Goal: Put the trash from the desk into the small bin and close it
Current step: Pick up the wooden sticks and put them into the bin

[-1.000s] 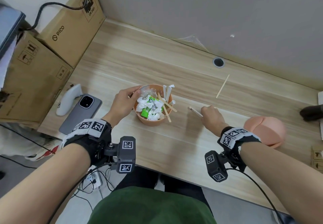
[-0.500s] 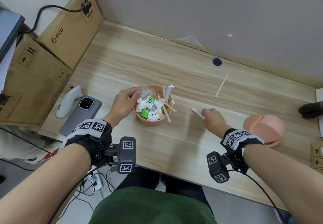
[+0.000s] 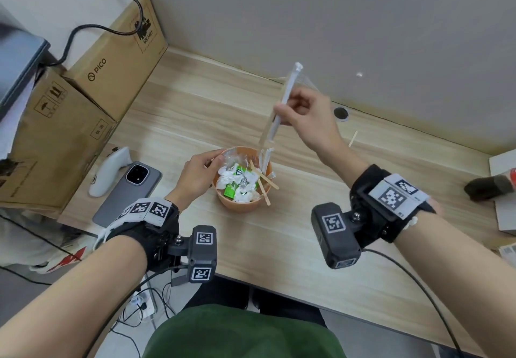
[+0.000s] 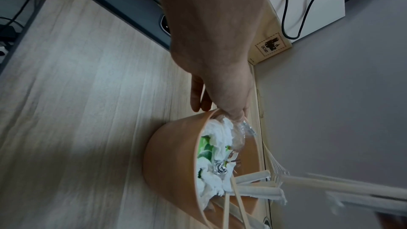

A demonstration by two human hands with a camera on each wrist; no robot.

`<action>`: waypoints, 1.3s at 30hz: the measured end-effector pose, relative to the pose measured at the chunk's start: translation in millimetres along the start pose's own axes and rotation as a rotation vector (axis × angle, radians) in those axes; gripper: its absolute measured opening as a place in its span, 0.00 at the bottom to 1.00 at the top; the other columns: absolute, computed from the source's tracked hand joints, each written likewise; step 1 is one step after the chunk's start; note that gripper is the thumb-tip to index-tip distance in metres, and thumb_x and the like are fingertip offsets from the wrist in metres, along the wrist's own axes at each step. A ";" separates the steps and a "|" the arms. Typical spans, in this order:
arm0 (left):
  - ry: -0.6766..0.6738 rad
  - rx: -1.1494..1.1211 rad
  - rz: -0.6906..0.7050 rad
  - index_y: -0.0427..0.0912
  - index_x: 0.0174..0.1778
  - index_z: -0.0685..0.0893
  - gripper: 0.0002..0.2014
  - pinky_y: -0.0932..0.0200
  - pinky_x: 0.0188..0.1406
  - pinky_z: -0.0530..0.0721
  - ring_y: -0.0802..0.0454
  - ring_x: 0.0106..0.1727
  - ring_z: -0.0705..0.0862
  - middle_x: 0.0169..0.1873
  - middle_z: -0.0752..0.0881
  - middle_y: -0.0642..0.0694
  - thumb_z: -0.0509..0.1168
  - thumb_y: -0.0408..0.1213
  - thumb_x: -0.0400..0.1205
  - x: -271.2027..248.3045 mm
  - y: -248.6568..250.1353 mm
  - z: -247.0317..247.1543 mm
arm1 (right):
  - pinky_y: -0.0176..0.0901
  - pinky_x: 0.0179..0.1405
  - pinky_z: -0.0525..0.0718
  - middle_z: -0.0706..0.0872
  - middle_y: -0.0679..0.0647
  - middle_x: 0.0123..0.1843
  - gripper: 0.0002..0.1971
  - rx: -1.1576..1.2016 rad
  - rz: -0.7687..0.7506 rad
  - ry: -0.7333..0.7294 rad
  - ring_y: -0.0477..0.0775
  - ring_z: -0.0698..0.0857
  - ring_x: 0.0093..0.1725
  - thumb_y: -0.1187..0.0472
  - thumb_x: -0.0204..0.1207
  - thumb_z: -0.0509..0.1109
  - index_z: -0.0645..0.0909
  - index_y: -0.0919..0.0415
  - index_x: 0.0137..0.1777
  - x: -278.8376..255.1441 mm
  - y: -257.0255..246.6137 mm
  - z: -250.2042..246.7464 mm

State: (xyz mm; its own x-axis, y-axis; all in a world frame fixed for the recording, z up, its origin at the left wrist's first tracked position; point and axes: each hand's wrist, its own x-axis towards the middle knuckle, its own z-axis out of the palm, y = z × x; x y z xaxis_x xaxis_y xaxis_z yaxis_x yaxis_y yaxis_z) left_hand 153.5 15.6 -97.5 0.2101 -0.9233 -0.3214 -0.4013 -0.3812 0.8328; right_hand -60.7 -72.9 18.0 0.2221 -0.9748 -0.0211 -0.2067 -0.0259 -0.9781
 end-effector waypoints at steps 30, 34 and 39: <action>-0.048 -0.010 0.011 0.57 0.63 0.86 0.13 0.51 0.51 0.84 0.52 0.47 0.85 0.42 0.88 0.59 0.60 0.47 0.87 5.7 -2.2 0.3 | 0.56 0.71 0.72 0.73 0.62 0.74 0.22 -0.883 -0.090 -0.445 0.62 0.72 0.73 0.53 0.86 0.50 0.69 0.63 0.74 31.2 33.7 49.8; -0.063 -0.011 -0.008 0.53 0.67 0.84 0.15 0.55 0.34 0.88 0.51 0.41 0.86 0.43 0.87 0.52 0.57 0.44 0.88 5.5 0.7 0.9 | 0.51 0.42 0.75 0.82 0.62 0.46 0.12 -1.022 0.073 -0.615 0.63 0.80 0.46 0.67 0.82 0.50 0.74 0.67 0.41 22.7 42.0 42.0; -0.061 -0.038 -0.019 0.54 0.66 0.84 0.14 0.62 0.22 0.83 0.54 0.31 0.86 0.37 0.86 0.56 0.57 0.43 0.88 5.2 5.5 4.5 | 0.59 0.56 0.80 0.82 0.66 0.63 0.16 -0.887 0.078 -0.549 0.68 0.81 0.58 0.59 0.85 0.51 0.70 0.65 0.66 -12.3 69.3 36.4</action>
State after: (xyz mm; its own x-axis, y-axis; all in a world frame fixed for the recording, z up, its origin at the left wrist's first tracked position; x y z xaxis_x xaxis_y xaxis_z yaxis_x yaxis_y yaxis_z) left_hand 148.4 8.5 -96.6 0.1624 -0.9175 -0.3631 -0.3633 -0.3977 0.8425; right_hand -43.1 -54.6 -57.0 0.5343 -0.7521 -0.3859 -0.8149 -0.3369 -0.4717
